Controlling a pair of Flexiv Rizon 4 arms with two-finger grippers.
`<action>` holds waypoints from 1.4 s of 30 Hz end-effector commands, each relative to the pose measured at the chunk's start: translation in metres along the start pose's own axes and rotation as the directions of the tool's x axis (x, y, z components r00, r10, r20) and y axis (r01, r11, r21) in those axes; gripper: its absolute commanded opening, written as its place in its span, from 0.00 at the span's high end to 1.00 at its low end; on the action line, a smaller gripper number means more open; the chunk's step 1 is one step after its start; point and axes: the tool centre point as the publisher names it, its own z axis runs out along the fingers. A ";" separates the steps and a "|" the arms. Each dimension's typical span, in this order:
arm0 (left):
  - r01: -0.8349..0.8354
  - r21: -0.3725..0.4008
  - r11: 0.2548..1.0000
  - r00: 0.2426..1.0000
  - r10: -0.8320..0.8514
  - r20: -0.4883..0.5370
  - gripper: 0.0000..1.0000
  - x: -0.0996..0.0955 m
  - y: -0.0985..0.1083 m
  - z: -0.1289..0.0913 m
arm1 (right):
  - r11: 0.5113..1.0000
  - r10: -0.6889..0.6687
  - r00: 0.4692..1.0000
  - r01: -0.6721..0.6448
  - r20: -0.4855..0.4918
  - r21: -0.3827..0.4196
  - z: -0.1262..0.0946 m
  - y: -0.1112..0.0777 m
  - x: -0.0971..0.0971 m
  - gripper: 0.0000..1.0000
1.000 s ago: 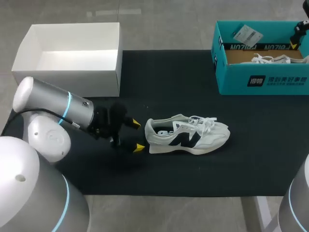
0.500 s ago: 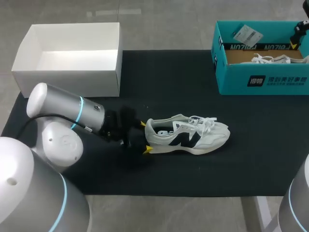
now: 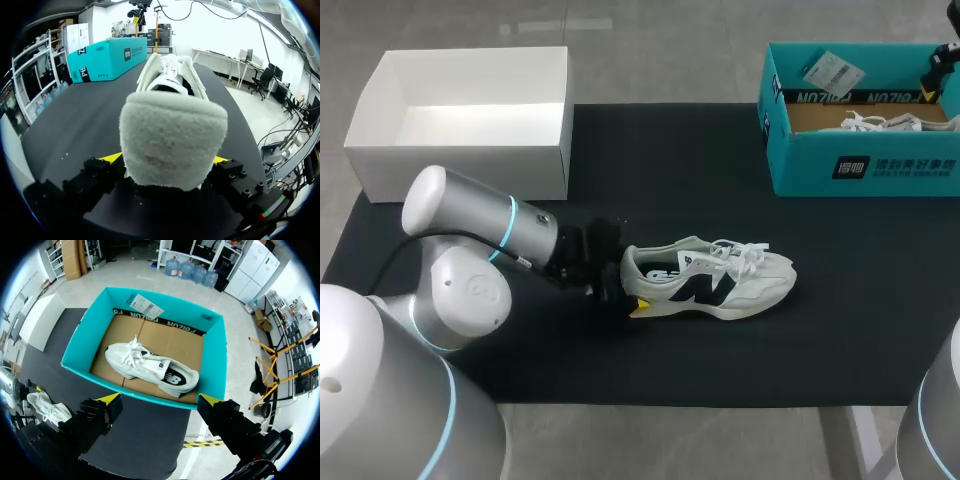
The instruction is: Take the shoe out of the shoebox, open the shoe tongue, remove and reinsert the insole, then place the shoe into the shoebox
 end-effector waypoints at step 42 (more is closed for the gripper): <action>-0.030 -0.029 0.999 0.999 0.029 -0.044 1.00 -0.010 -0.001 0.004 | 1.000 0.000 1.000 0.000 0.000 0.000 0.000 0.000 0.000 0.00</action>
